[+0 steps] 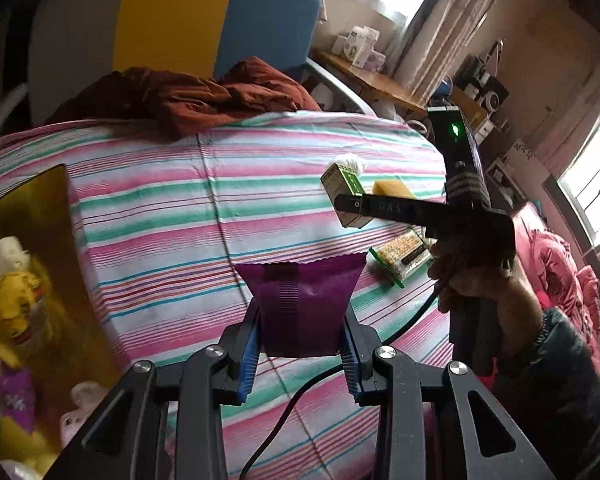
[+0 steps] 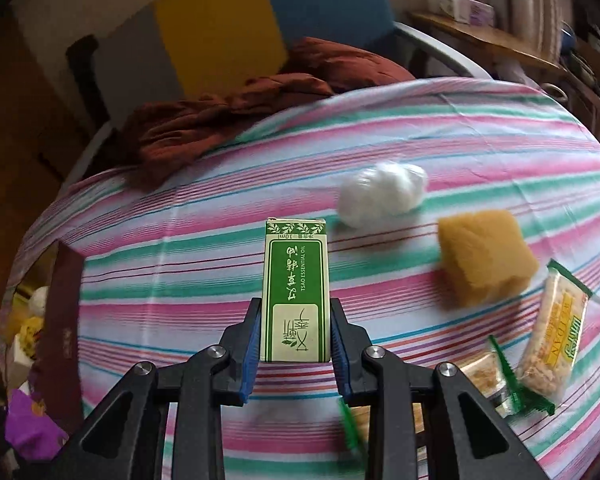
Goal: Organize objects
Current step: 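Carry the purple packet and green tea box over the gold tray and release both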
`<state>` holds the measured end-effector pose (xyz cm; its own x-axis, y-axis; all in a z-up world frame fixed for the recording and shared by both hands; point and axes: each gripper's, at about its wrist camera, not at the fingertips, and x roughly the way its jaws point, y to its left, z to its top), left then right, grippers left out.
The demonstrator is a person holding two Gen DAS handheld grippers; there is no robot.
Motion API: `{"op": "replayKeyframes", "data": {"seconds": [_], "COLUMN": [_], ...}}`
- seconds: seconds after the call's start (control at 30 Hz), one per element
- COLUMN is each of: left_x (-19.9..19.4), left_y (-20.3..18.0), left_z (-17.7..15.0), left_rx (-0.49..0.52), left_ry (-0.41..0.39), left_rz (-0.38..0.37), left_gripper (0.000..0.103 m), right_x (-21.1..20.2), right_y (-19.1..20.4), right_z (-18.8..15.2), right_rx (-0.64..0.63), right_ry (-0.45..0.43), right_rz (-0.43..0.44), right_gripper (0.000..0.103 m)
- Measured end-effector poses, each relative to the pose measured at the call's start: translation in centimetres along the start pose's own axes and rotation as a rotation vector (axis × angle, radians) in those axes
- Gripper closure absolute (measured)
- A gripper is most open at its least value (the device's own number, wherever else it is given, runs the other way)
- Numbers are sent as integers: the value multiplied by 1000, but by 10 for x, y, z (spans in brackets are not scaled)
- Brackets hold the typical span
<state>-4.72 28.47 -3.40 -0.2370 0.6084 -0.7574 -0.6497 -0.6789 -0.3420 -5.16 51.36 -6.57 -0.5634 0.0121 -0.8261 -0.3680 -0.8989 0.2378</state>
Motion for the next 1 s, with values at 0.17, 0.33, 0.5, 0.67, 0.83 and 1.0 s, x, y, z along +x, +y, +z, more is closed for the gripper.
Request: {"op": "replayKeyframes", "data": {"seconds": [0.17,0.33,0.5,0.67,0.83,1.0], "left_x": [-40,-75,-101,-117,-120,-122], "left_y": [20,55,99,133,152,159], "left_z": [-6,-16,-36,-59,-82,-89], "left_rx": [-35,-93,-184,-268,-321,-358], "left_ry": [-64,-113,-141,-153,-140,-147], "left_rz": [20,86,163,220,232,213], "left_gripper": [67,67,67,67,65,41], "right_x": [-12,-29,-48,-60,-56,-37], "right_y": [24,56,112,176,227,259], "right_z": [-3,-10,-20,-37,-55,-70], "right_rx": [-52,-99,-200,-327,-457,-536], "right_ry": [-19,-34,-54,-48,-12,41], "right_rz": [82,178,290,395,429,378], "right_gripper": [73,73,73,73,72,64]}}
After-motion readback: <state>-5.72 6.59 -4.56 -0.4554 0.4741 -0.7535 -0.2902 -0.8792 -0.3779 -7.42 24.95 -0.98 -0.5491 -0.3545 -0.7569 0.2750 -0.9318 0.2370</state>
